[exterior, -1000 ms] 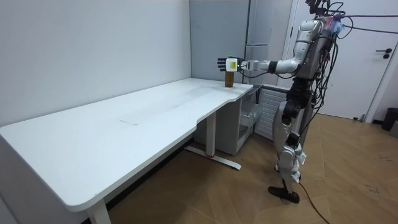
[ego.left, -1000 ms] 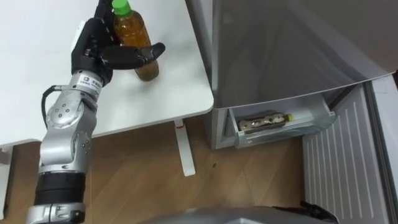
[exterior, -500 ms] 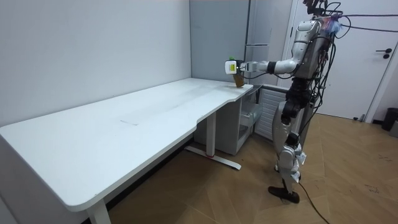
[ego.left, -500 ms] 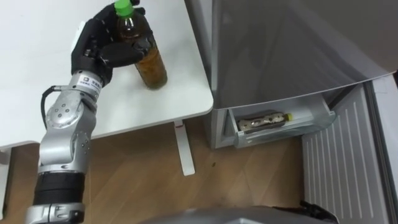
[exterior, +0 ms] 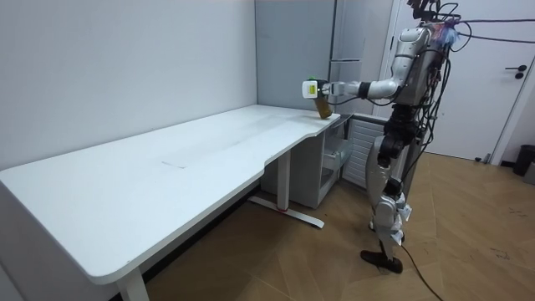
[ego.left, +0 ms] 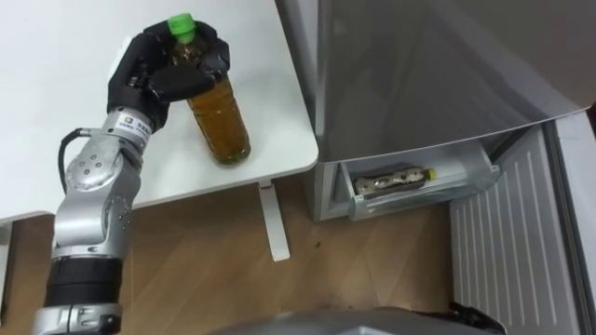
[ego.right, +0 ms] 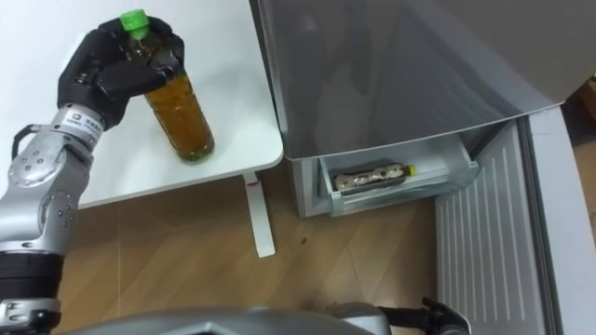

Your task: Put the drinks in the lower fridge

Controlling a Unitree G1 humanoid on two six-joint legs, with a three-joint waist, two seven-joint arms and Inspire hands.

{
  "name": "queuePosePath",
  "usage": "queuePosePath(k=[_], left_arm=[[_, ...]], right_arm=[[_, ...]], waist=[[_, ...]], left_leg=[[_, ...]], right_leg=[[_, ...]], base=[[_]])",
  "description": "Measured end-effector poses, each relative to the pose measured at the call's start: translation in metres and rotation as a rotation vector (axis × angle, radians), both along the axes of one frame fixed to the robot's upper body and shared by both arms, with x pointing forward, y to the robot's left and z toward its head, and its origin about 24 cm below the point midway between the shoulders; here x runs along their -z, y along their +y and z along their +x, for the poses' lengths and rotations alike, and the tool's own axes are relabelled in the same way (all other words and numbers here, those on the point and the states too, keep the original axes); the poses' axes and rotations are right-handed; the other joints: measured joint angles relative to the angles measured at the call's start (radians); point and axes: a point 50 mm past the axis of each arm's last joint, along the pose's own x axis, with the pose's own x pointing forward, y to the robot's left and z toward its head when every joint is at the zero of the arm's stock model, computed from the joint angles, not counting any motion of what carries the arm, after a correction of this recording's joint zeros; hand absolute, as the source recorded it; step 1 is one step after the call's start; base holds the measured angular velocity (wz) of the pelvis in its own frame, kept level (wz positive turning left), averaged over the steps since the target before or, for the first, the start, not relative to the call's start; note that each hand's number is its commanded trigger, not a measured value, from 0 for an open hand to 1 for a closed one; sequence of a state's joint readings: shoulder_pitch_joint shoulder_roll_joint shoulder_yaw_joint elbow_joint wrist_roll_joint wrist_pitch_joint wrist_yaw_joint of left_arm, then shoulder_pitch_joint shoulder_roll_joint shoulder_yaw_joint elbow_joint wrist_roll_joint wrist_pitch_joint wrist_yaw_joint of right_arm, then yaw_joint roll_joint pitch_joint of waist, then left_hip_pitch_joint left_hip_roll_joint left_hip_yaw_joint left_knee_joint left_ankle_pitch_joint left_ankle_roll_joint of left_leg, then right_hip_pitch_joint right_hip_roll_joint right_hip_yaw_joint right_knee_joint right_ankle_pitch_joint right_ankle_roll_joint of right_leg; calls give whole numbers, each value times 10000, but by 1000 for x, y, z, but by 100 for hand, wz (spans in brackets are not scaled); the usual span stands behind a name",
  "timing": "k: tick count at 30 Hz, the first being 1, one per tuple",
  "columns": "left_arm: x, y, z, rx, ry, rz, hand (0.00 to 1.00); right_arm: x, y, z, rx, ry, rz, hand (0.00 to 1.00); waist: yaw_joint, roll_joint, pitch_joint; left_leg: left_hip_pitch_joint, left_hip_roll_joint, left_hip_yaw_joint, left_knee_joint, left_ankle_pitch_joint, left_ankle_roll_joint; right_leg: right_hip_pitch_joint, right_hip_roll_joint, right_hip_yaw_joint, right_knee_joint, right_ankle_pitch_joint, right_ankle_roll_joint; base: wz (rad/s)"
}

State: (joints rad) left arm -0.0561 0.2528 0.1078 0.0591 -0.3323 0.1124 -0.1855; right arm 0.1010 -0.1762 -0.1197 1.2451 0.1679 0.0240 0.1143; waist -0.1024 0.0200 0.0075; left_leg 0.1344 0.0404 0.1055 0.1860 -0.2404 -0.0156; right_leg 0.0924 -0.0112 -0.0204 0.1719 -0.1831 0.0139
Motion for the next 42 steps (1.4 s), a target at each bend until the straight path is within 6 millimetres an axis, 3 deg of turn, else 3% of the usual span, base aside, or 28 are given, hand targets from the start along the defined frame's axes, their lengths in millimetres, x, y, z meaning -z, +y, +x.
queuePosePath(k=[20,27,35,39,42], left_arm=[[1,-5,0,-182,14,-73,100],[-12,-20,-4,358,-613,234,100],[-14,-45,-6,1384,-768,30,100],[-13,-51,-6,1774,-730,-14,100],[-14,-52,-6,1801,-774,-28,100]], right_arm=[[-1,1,7,-582,-49,52,0],[0,6,14,-1317,-34,48,0],[-2,10,37,-2803,-145,-520,0],[-3,26,57,-3369,-585,-237,0],[-3,35,63,-3724,-832,186,0]], waist=[[186,-10,-27],[314,-134,-72],[518,-45,-17],[564,11,22],[670,85,-1]], left_leg=[[-59,6,-63,40,1,1],[-170,1,-270,77,1,1],[-212,-6,-547,158,1,0],[-223,-14,-701,210,13,-18],[-324,-42,-806,271,19,-25]], right_leg=[[41,-2,-89,11,48,9],[47,-7,-251,-23,50,7],[124,-36,-519,-12,59,-8],[234,-46,-706,-33,59,-8],[250,-67,-817,-97,51,-15]], base=[[0],[7],[7],[14],[12]])
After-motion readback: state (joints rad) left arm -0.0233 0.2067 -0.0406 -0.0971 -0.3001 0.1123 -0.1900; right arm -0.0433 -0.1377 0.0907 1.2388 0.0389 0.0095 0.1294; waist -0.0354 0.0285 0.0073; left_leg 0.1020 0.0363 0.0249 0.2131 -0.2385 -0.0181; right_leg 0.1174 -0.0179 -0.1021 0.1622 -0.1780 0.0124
